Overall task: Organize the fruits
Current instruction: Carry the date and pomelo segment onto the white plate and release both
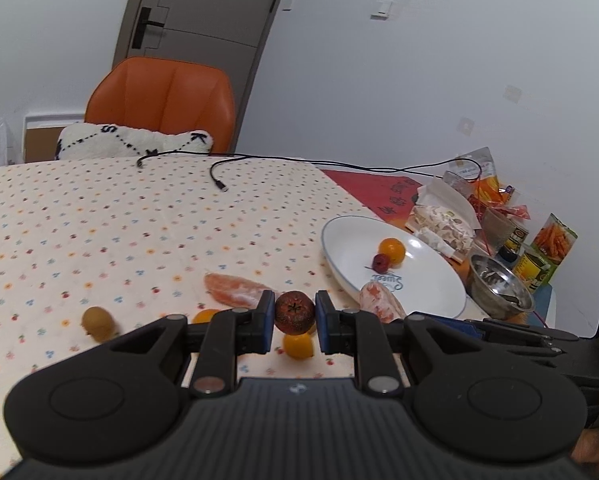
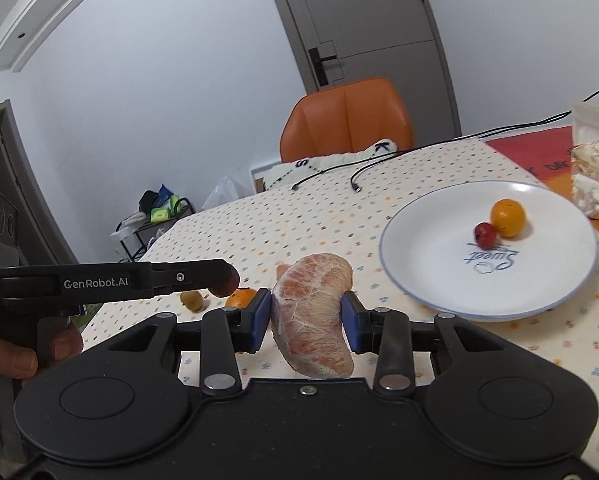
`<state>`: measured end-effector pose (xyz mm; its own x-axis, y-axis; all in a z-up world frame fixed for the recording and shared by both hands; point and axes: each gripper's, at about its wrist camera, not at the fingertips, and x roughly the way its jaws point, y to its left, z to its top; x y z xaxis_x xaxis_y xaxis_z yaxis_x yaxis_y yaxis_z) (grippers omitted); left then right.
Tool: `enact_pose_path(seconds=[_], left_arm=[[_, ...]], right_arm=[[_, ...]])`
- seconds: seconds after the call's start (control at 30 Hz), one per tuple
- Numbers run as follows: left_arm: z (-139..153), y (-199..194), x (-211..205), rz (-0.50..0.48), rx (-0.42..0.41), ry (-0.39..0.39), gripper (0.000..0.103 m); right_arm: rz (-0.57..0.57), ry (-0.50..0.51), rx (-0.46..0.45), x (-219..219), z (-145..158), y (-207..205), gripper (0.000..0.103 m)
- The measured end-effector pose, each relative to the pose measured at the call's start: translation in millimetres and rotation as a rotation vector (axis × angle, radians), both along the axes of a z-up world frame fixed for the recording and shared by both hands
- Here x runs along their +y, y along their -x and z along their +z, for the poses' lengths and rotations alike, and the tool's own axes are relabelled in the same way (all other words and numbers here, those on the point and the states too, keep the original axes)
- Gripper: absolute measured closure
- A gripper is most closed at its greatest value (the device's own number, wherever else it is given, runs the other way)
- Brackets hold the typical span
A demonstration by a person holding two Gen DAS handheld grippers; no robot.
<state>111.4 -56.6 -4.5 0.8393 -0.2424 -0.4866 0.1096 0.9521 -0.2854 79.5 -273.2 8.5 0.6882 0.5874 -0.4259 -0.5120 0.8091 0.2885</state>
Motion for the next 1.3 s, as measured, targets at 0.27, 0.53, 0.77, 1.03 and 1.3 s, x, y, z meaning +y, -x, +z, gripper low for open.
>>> enact_pose_path(seconds=[0.27,0.53,0.77,1.03,1.3], left_arm=[[7,-7,-20,-0.036,-0.02,-0.01,0.083],[12,-15,-39,-0.074,-0.033,-0.016,0.083],[14,-24,-54,-0.096,-0.037,-0.023,0.083],[14,-39,-70,-0.12,-0.041,-0.031,0.083],[7,-60,-83,-0.142,-0.026,-0.037,0.083]], right_arm=[[-0.042,-0.014,-0.016,-22,5,0,0.067],[-0.082,-0.016,-0.029,-42,8,-1,0.067],[-0.114,-0.017,-0.034,-56,9,-4,0.067],[-0.158,-0.021,-0.028,-72,5,-12,0.067],[-0.202,-0.019,-0.011,-83,-2,-24,0.067]])
